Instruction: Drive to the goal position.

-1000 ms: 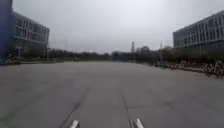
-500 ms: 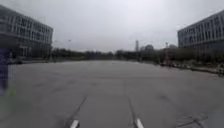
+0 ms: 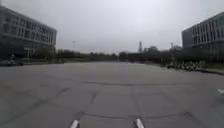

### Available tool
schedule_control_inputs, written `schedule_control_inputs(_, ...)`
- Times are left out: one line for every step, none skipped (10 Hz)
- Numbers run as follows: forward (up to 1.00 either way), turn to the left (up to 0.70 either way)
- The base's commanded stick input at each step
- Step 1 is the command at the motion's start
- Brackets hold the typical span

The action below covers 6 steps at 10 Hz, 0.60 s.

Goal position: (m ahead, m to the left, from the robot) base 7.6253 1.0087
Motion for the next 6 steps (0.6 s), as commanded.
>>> schedule_control_inputs(1.0,-0.4)
schedule_control_inputs(1.0,-0.34)
schedule_control_inputs(1.0,-0.01)
schedule_control_inputs(1.0,0.0)
schedule_control_inputs(1.0,0.0)
schedule_control_inputs(1.0,0.0)
